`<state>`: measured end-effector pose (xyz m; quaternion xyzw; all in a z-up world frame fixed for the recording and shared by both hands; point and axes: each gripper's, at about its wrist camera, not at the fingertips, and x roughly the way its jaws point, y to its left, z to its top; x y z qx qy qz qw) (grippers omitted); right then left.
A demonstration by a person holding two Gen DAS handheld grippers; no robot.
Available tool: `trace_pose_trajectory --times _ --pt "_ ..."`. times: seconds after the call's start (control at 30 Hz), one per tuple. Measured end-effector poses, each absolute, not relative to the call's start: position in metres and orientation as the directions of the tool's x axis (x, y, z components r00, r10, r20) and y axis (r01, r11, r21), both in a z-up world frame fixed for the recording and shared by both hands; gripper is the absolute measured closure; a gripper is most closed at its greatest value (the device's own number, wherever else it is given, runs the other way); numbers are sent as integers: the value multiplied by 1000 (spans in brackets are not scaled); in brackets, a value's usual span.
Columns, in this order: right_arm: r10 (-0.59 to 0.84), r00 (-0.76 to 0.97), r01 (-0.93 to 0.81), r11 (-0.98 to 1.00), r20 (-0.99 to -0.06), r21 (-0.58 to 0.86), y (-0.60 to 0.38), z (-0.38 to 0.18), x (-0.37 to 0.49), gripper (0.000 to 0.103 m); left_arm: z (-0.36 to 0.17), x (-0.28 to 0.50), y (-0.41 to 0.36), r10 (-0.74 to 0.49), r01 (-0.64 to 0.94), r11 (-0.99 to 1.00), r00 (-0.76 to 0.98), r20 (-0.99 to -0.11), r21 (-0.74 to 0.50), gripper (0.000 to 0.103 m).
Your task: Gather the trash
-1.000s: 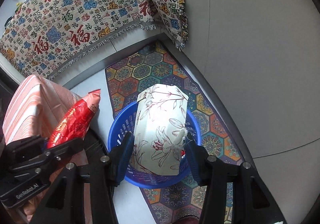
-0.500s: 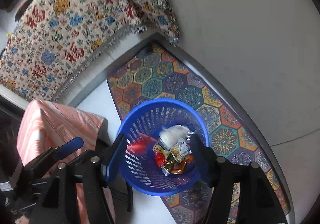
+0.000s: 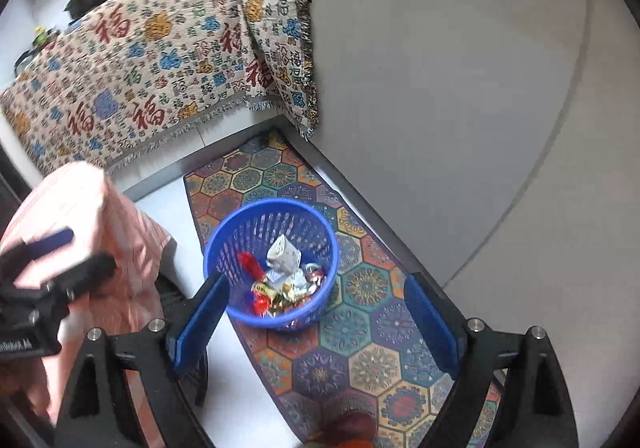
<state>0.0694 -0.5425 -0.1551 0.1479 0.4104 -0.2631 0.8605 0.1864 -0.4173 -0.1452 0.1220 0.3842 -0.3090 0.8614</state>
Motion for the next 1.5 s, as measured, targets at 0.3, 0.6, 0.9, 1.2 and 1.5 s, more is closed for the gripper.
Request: trace_pose_trajectory --times 0.3,0.6,0.9,1.2,1.5 --pt "-397 529 573 819 -751 -30 -509 -141 26 12 -128 144 -396 -410 590 807 580 -704 17 0" --pt "-374 573 516 856 -729 -34 -487 -126 23 12 -124 139 -382 -396 559 829 561 -727 -20 0" --pt "-337 582 476 879 -740 -26 -478 -129 29 12 -125 142 -380 -345 521 853 590 -729 18 0" --pt "-331 580 469 883 -744 -26 -473 -129 31 12 -129 145 -379 -327 509 860 591 -738 27 0" --pt "-326 580 464 886 -747 -26 -470 -131 33 12 -131 145 -380 -313 507 861 591 -744 40 1"
